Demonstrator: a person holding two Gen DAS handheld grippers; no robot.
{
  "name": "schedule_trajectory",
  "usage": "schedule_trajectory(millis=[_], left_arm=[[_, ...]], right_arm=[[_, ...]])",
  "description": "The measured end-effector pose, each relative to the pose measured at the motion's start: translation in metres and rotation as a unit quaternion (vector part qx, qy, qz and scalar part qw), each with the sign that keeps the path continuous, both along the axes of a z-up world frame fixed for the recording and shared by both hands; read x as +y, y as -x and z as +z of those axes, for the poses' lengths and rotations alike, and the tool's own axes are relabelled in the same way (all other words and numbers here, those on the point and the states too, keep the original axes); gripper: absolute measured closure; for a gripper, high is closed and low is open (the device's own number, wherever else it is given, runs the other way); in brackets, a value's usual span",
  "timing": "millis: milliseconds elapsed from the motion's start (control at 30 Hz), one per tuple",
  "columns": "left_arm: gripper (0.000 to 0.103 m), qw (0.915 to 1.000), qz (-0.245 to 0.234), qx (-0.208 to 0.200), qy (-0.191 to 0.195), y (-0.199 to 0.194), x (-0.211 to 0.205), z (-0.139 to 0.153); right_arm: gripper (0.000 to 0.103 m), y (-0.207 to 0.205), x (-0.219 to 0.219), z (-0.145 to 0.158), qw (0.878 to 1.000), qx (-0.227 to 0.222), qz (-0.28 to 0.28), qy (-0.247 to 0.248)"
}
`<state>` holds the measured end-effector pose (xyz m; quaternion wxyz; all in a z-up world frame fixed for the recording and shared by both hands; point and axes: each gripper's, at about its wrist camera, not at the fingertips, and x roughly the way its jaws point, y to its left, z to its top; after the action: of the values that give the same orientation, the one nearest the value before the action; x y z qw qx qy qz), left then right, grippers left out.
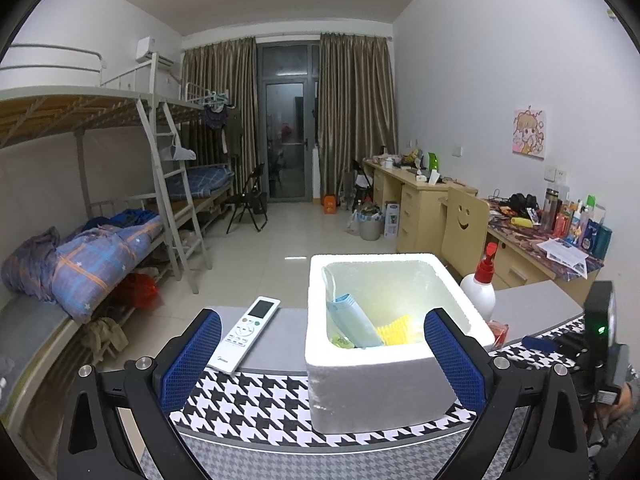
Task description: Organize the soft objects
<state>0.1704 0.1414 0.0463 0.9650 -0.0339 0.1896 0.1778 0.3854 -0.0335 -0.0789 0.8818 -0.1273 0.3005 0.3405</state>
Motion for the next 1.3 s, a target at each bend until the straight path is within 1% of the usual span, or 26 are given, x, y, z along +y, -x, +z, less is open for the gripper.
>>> schedule_trajectory(millis=[67, 367, 567, 700, 900, 1100, 1233, 1300], left_arm=[[0.001, 1.0000, 0.000, -0.001, -0.001, 0.003, -0.002, 0.000], [0.001, 1.0000, -0.003, 0.001, -0.004, 0.016, -0.010, -0.001], [0.001, 1.0000, -0.004, -0.007, 0.001, 0.034, -0.014, -0.001], [0.001, 0.9999, 0.004, -0.014, 0.007, 0.051, -0.014, -0.003], [0.001, 0.9997, 0.013, -0.014, 0.016, 0.067, -0.015, -0.009], [0.001, 0.9993, 0.010, -0.014, 0.032, 0.079, -0.020, -0.018], [0.001, 0.9991, 0.006, -0.014, 0.040, 0.085, -0.022, -0.021], [0.001, 0.9990, 0.009, -0.014, 0.041, 0.087, -0.021, -0.022]], right_arm=[[0.042, -0.004, 0.000, -0.006, 1.000, 0.011, 0.017, 0.004], [0.042, -0.014, 0.004, -0.032, 0.996, 0.022, 0.067, 0.045], [0.042, -0.018, 0.011, -0.044, 0.993, 0.027, 0.092, 0.063], [0.042, -0.028, 0.012, -0.051, 0.993, 0.035, 0.094, 0.069], [0.042, -0.042, 0.012, -0.061, 0.990, 0.049, 0.101, 0.079], [0.042, -0.050, 0.012, -0.065, 0.989, 0.039, 0.110, 0.086], [0.042, -0.058, 0.013, -0.065, 0.989, 0.043, 0.107, 0.089], [0.042, -0.060, 0.017, -0.066, 0.989, 0.033, 0.106, 0.100]])
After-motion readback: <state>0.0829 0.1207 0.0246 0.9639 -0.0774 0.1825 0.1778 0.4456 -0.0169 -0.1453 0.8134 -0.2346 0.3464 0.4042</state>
